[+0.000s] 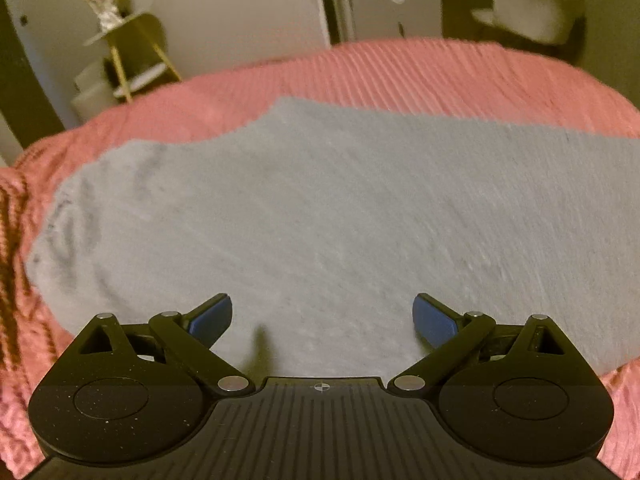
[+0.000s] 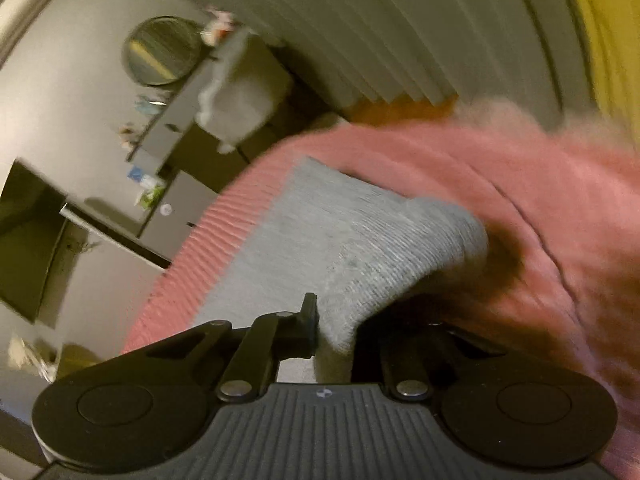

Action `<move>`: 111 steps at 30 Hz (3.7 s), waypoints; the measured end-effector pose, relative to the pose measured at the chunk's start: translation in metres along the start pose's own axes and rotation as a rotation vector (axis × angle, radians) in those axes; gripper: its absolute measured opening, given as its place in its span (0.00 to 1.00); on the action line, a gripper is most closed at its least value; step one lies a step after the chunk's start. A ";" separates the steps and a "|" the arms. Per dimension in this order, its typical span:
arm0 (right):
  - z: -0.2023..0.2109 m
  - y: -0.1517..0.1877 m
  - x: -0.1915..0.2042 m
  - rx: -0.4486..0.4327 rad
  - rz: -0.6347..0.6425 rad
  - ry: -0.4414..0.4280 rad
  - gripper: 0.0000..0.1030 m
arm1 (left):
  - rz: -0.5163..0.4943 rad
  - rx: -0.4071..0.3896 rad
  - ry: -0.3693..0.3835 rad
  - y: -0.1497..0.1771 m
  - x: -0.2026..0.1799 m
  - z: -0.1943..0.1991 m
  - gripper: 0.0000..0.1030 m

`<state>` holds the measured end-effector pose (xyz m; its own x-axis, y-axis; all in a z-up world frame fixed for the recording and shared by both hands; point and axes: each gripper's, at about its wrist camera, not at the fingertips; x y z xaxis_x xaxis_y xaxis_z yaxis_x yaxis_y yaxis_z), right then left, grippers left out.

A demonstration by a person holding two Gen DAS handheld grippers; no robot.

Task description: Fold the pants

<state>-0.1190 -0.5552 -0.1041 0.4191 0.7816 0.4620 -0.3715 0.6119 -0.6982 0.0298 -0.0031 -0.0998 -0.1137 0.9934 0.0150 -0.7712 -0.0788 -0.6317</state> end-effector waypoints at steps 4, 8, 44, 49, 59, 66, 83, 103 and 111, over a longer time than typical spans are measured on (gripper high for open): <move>0.013 -0.006 0.102 -0.063 0.293 -0.093 0.08 | 0.065 -0.059 -0.027 -0.012 0.027 0.018 0.97; 0.008 0.051 0.221 -0.001 0.651 -0.303 0.09 | 0.167 -0.099 -0.032 -0.023 0.063 0.035 0.97; -0.065 0.125 0.240 0.287 0.356 -0.415 0.80 | 0.227 0.175 0.032 0.001 0.073 -0.018 0.97; -0.069 0.143 0.252 0.316 0.427 -0.385 0.49 | 0.213 0.184 0.022 0.001 0.072 -0.019 0.97; -0.066 0.149 0.249 0.294 0.436 -0.369 0.09 | 0.234 0.207 0.031 0.000 0.074 -0.021 0.97; -0.067 0.151 0.253 0.295 0.443 -0.380 0.12 | 0.241 0.217 0.037 0.000 0.075 -0.023 0.97; -0.004 0.190 0.315 0.226 0.928 -0.549 0.05 | 0.422 0.161 0.009 0.000 0.101 -0.016 0.97; -0.035 0.126 0.139 0.286 -0.007 -0.253 0.54 | 0.320 0.196 0.057 0.001 0.086 -0.018 0.97; -0.018 0.126 0.147 0.260 0.044 -0.297 0.58 | 0.155 0.120 0.165 -0.008 0.046 0.002 0.97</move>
<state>-0.0900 -0.3654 -0.1342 0.1545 0.7855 0.5993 -0.5975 0.5573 -0.5765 0.0296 0.0427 -0.0928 -0.1404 0.9681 -0.2074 -0.8223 -0.2306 -0.5201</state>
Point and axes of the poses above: each gripper's, at about its wrist camera, not at the fingertips, and z roughly against the way its jaws point, x to its left, y to its underside, and after that the axes turned 15 degrees about z, right-handed
